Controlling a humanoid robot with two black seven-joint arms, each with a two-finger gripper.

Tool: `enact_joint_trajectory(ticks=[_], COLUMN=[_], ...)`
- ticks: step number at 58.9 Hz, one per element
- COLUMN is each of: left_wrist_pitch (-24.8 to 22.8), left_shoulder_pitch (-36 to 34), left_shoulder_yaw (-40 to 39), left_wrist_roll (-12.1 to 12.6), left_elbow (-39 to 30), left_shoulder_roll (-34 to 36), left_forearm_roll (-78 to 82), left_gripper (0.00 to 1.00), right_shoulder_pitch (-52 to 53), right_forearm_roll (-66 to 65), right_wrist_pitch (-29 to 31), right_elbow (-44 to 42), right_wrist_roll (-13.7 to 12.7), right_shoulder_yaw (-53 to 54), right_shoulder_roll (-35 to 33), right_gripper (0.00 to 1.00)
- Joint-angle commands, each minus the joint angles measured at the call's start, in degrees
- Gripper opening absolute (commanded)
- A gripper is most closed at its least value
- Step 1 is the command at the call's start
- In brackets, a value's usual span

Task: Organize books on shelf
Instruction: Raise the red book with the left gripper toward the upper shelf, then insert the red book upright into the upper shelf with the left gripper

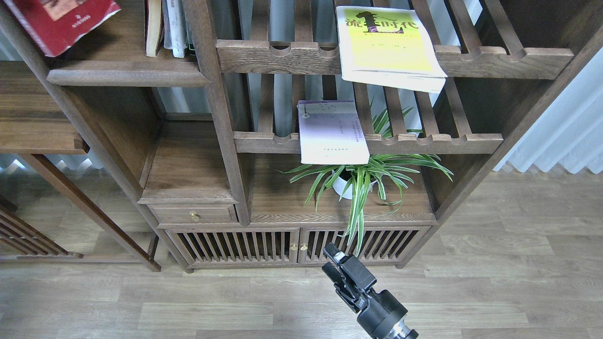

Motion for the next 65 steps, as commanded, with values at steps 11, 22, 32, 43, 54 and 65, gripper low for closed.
enact_joint_trajectory(ticks=[11, 22, 32, 43, 54, 65], left_wrist_pitch=[0.02, 0.02, 0.02, 0.02, 0.02, 0.02], left_shoulder_pitch=[-4.99, -6.05, -5.96, -6.14, -6.4, -8.95], left_shoulder_yaw=[2.18, 2.26, 2.44, 2.53, 2.44, 2.44], left_wrist_roll=[-0.09, -0.09, -0.26, -0.18, -0.18, -0.7], left_elbow=[5.14, 5.49, 5.49, 6.28, 8.57, 13.05], left_shoulder_roll=[-3.71, -5.74, -7.58, -8.72, -8.46, -8.72], left_forearm_roll=[0.82, 0.91, 0.91, 1.0, 1.0, 0.91], left_gripper=[0.06, 0.06, 0.06, 0.06, 0.06, 0.06], right_shoulder_pitch=[-0.12, -0.04, -0.12, -0.12, -0.12, -0.04], right_forearm_roll=[0.09, 0.09, 0.09, 0.09, 0.09, 0.09], right_wrist_pitch=[0.0, 0.0, 0.0, 0.0, 0.0, 0.0], right_elbow=[0.0, 0.0, 0.0, 0.0, 0.0, 0.0], right_wrist_roll=[0.04, 0.04, 0.04, 0.04, 0.04, 0.04], right_shoulder_yaw=[-0.02, -0.02, 0.07, 0.07, 0.07, -0.02], right_shoulder_roll=[0.0, 0.09, 0.09, 0.09, 0.09, 0.79], right_gripper=[0.94, 0.94, 0.95, 0.94, 0.94, 0.94])
